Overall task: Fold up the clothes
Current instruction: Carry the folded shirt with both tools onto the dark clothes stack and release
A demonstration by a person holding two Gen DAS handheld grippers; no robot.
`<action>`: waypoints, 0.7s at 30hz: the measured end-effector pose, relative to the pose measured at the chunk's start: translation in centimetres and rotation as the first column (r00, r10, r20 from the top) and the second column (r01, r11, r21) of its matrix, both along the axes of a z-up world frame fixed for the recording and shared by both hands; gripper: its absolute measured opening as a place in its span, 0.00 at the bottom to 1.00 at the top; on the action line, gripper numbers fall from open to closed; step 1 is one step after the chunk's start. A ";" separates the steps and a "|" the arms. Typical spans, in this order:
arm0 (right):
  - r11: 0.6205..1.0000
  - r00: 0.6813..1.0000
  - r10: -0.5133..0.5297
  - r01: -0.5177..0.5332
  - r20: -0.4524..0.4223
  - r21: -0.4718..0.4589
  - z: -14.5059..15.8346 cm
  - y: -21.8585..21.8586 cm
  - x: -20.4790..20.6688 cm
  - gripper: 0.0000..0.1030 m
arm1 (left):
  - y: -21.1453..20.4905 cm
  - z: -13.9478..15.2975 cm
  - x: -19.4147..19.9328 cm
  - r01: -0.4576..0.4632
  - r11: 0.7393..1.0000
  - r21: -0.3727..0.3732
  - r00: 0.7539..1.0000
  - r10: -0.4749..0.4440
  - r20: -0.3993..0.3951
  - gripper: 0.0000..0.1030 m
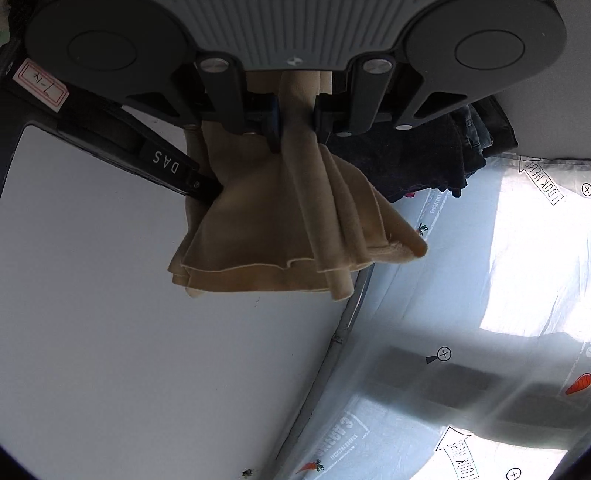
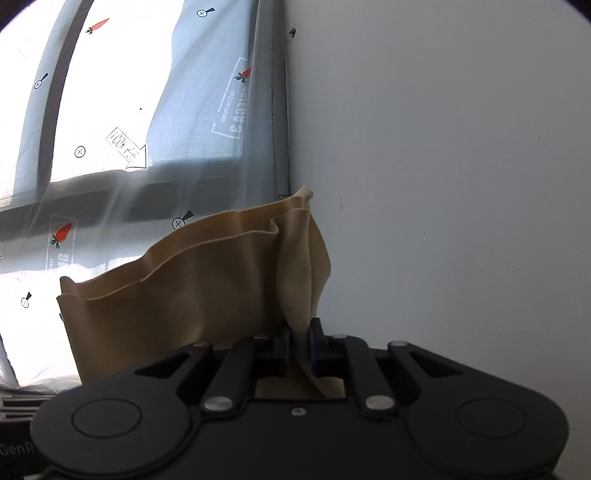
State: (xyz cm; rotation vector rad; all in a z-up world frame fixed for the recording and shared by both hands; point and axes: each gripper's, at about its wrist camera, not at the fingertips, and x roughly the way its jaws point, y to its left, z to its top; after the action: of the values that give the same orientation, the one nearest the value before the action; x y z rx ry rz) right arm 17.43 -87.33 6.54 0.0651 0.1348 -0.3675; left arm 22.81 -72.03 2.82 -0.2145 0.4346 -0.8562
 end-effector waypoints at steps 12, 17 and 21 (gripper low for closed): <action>0.989 0.986 0.056 -0.076 -0.154 -0.126 -7.2 -5.7 20.9 0.20 | -6.8 -6.9 17.9 -0.215 0.973 0.087 0.965 0.226 -0.134 0.23; 0.981 0.947 0.080 -0.131 -0.311 -0.145 -11.1 -6.6 25.7 0.18 | -6.8 -11.3 21.8 -0.238 0.964 0.117 0.950 0.256 -0.178 0.50; 0.982 0.928 0.098 -0.149 -0.359 -0.117 -12.5 -7.5 27.2 0.19 | -6.1 -13.2 22.6 -0.204 0.974 0.099 0.959 0.219 -0.181 0.53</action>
State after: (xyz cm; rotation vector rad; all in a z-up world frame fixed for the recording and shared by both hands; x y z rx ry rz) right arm 44.61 -94.83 -5.95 -0.1516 0.4661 -0.2582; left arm 45.44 -78.13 -10.33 -0.2662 0.6130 -0.6088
